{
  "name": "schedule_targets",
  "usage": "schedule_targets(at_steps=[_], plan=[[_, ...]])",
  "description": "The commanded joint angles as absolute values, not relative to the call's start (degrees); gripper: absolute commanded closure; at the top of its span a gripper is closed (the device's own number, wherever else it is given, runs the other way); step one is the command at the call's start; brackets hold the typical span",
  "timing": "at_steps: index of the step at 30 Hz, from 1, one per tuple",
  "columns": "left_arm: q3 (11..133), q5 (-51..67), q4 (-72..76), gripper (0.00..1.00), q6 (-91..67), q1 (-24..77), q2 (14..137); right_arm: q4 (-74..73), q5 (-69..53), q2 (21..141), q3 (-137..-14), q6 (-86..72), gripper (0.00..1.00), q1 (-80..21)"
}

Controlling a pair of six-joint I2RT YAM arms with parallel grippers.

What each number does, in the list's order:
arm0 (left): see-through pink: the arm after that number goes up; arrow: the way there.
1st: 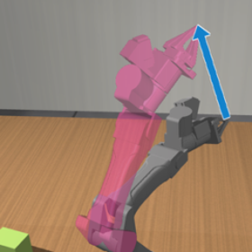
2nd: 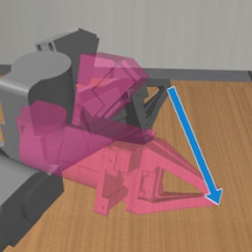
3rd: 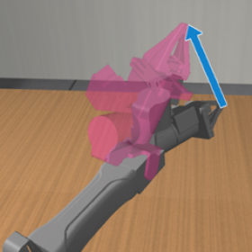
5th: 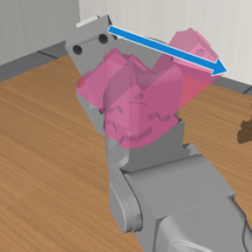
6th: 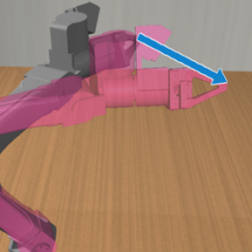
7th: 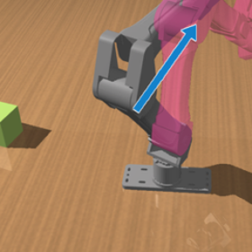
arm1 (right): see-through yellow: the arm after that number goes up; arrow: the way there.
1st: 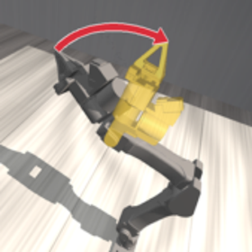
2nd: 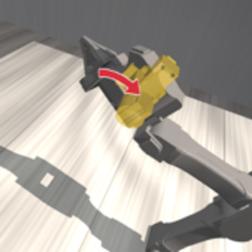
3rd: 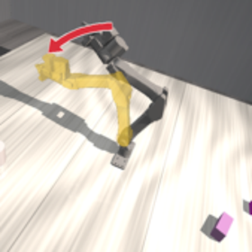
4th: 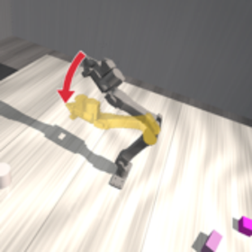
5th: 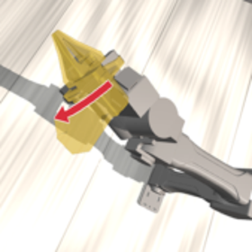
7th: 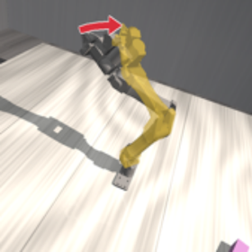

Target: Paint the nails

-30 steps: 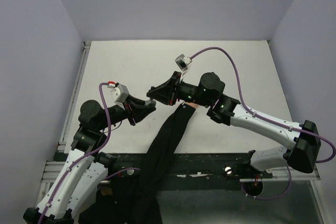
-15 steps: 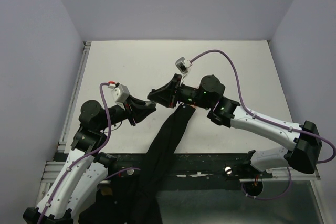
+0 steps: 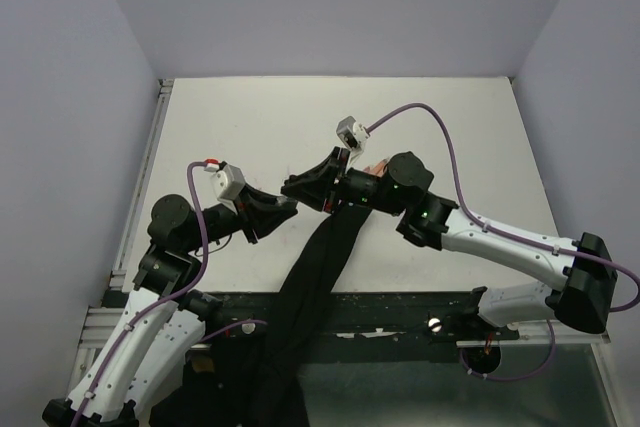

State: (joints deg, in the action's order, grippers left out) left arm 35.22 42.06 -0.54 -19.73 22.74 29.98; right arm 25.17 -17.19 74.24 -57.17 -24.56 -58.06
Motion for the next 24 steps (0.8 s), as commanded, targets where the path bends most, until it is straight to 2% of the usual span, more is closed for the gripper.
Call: schedule_targets(at_steps=[1,24], plan=[[36.0,37.4,1.8,1.00,-18.9,22.1,29.7,23.2,-20.0,73.9,-55.0,-22.2,0.97,-60.1],[35.9,37.5,2.1,1.00,-19.1,22.1,29.9,22.9,-15.9,75.3,-52.6,-19.9,0.95,-63.2]])
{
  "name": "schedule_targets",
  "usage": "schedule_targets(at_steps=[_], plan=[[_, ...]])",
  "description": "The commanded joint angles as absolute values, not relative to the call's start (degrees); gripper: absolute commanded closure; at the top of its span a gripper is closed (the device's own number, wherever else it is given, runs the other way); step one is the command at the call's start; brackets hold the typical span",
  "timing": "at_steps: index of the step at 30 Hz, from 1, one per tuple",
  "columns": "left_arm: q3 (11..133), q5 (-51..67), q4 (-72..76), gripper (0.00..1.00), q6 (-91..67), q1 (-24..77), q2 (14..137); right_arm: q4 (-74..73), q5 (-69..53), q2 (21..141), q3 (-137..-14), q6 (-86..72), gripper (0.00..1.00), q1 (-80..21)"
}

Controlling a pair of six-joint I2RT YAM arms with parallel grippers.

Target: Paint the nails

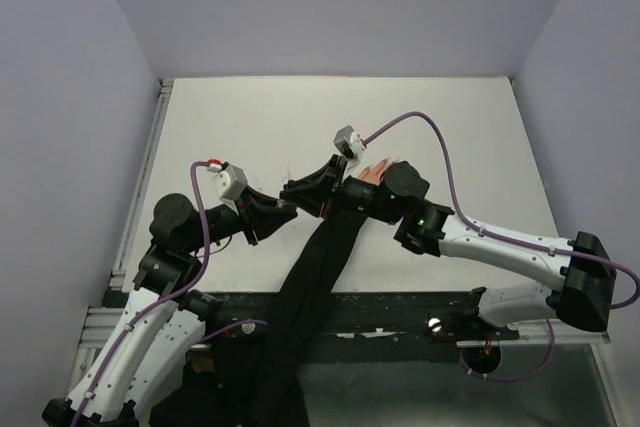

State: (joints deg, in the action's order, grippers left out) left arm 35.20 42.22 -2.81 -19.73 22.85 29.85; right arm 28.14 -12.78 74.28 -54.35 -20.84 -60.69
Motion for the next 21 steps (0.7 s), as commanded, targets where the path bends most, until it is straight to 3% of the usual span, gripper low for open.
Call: schedule_targets(at_steps=[1,10,21], plan=[[35.9,37.5,2.1,1.00,-19.1,22.1,29.9,22.9,-16.0,75.4,-52.6,-19.9,0.95,-63.1],[35.8,35.7,1.8,1.00,-18.7,22.1,29.3,20.2,-15.1,75.5,-51.7,-20.4,0.95,-63.7],[35.9,28.8,0.1,1.00,-17.5,22.1,28.5,15.5,-1.7,78.7,-56.9,-30.9,0.96,-64.1]])
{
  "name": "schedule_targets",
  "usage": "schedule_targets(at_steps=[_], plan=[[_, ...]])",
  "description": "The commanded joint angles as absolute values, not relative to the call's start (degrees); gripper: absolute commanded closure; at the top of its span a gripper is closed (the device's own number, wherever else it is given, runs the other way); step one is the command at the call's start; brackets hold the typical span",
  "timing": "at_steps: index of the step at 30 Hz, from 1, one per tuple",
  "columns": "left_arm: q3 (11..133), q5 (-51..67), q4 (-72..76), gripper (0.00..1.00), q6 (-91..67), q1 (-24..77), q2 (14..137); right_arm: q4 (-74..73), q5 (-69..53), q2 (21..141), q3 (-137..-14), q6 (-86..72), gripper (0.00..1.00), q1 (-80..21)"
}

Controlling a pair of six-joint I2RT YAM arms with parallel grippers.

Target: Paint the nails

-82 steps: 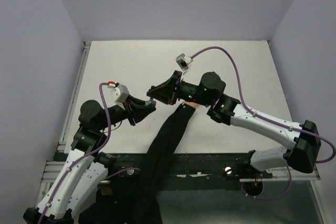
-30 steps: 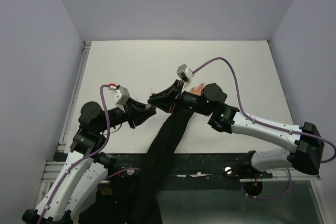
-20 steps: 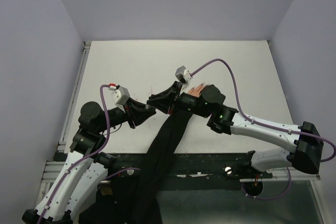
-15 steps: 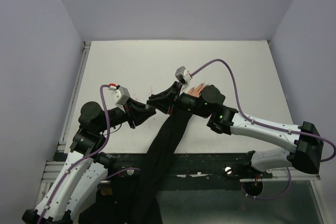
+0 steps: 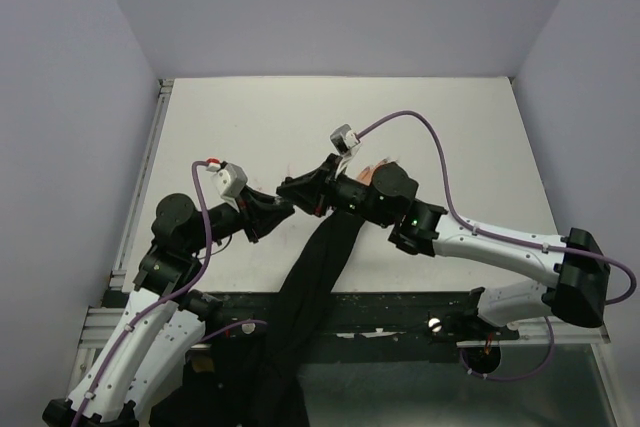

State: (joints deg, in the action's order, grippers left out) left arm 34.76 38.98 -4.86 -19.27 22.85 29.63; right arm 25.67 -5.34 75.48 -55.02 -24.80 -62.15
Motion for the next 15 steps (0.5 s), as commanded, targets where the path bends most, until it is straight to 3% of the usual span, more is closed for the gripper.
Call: schedule_targets(at_steps=[1,9,15], plan=[[36.0,26.7,-1.3,1.00,-17.3,22.1,28.6,14.6,-0.4,79.7,-57.7,-32.1,0.96,-64.2],[37.9,8.6,-8.7,1.00,-16.2,22.1,29.4,8.0,15.6,88.8,-65.6,-40.6,0.99,-66.3],[38.6,3.3,-11.0,1.00,-16.3,22.1,29.8,6.0,20.0,95.4,-72.6,-39.7,0.99,-70.1]])
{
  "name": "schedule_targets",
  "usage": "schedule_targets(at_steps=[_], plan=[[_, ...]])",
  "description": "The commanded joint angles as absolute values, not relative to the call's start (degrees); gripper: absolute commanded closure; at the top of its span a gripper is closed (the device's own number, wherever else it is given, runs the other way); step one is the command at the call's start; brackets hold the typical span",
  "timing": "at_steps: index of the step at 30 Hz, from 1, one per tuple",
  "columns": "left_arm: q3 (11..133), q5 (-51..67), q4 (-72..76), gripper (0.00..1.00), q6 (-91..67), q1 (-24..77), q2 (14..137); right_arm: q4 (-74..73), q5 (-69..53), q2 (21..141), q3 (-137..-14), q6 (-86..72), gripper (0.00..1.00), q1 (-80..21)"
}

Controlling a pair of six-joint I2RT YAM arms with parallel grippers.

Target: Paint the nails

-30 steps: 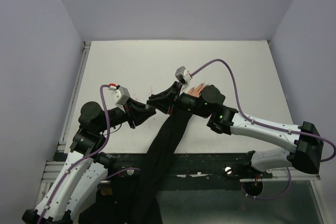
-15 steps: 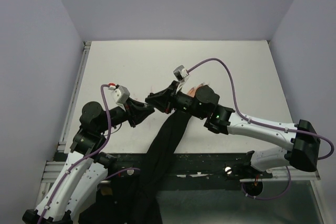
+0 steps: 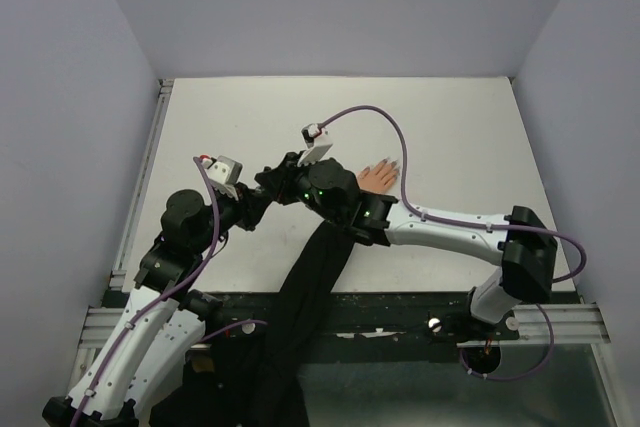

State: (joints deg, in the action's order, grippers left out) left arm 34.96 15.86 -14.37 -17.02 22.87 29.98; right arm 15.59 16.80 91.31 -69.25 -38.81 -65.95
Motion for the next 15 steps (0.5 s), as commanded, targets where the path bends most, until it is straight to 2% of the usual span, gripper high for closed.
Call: schedule_targets(at_steps=[1,11,15], plan=[[38.8,2.4,-11.2,1.00,-16.2,22.1,29.9,5.1,20.2,96.7,-74.0,-39.6,0.99,-70.4],[39.4,-2.6,-13.3,1.00,-16.1,22.1,30.7,-1.8,20.4,103.5,-83.8,-43.5,0.99,-70.8],[39.4,-2.2,-13.3,1.00,-16.3,22.1,30.8,-0.7,20.6,102.4,-83.7,-42.9,0.87,-71.0]])
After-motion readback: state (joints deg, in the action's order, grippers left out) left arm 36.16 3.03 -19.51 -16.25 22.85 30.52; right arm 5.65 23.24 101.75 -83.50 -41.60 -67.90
